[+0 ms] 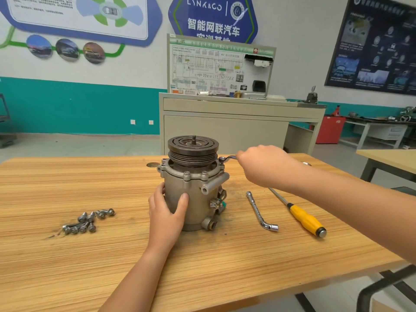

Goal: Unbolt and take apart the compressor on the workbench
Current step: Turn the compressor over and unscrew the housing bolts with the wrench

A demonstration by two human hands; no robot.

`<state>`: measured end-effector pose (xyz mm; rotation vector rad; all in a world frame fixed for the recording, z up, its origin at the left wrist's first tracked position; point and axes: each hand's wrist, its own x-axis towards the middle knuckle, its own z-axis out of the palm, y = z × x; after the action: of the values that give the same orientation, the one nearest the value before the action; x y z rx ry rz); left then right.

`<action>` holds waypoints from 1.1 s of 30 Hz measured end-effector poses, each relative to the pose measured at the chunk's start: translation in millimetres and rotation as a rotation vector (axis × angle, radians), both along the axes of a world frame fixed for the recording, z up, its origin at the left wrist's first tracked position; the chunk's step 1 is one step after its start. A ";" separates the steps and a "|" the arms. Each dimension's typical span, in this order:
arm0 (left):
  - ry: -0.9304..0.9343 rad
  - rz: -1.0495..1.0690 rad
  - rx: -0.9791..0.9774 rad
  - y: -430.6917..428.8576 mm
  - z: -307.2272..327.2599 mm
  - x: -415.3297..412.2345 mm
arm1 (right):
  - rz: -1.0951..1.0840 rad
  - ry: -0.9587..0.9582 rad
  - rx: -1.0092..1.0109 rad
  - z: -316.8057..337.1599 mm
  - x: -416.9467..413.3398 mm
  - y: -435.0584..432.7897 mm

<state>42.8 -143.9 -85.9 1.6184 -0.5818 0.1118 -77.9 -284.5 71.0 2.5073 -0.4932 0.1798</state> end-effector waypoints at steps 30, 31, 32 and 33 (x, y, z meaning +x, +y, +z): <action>-0.017 0.001 -0.035 0.6 -1.7 -1.1 | 0.235 -0.531 0.309 -10.7 22.1 -59.3; -0.018 0.002 -0.035 0.5 -1.8 -0.9 | 0.217 -0.516 0.335 -10.1 14.6 -54.5; -0.017 0.002 -0.033 0.7 -1.9 -0.8 | 0.192 -0.477 0.336 -9.8 8.0 -49.2; -0.014 0.002 -0.032 0.9 -1.8 -0.8 | 0.157 -0.423 0.322 -9.8 2.7 -44.0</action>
<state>42.0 -143.0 -87.7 1.5888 -0.5861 0.1337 -75.3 -328.5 61.2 2.8312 -0.5232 0.7565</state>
